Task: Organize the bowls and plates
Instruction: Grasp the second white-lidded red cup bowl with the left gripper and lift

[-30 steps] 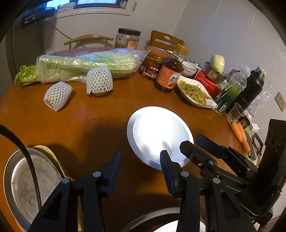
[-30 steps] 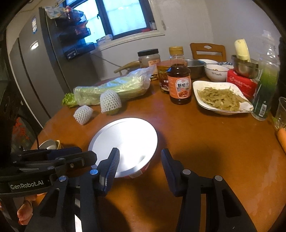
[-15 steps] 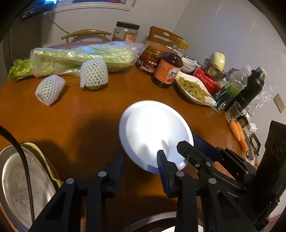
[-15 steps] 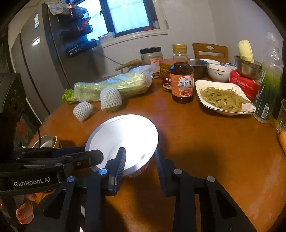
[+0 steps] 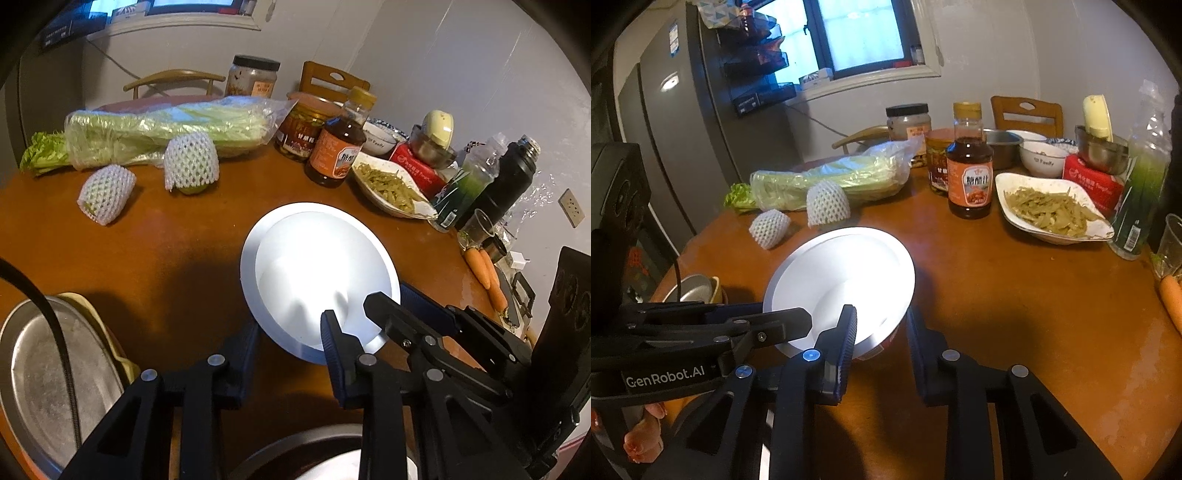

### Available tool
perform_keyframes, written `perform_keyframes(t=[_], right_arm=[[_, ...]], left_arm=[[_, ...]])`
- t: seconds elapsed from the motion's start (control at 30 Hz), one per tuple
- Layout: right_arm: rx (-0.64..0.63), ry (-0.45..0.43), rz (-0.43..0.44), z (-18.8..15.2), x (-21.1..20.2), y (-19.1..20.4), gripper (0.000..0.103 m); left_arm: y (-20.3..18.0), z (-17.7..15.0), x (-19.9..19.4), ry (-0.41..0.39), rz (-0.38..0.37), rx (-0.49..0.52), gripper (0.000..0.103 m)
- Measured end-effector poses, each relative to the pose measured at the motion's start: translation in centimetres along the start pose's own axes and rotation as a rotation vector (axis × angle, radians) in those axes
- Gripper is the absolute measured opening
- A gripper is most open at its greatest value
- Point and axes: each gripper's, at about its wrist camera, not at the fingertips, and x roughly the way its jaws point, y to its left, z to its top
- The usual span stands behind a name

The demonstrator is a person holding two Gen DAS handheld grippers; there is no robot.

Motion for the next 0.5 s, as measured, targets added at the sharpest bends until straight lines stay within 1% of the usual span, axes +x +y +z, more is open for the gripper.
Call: perform_keyframes(t=[0.17, 0.5], right_arm=[[-0.005, -0.02, -0.001, 0.1, -1.2, 0.4, 0.029], [-0.032, -0.066, 0.01, 0.3, -3.6, 2.4, 0.029]], left_arm=[[-0.4, -0.3, -1.6, -0.023, -0.007, 0.008, 0.033], [-0.5, -1.2, -5.1, -0.077, 0.009, 0.015, 0.033]])
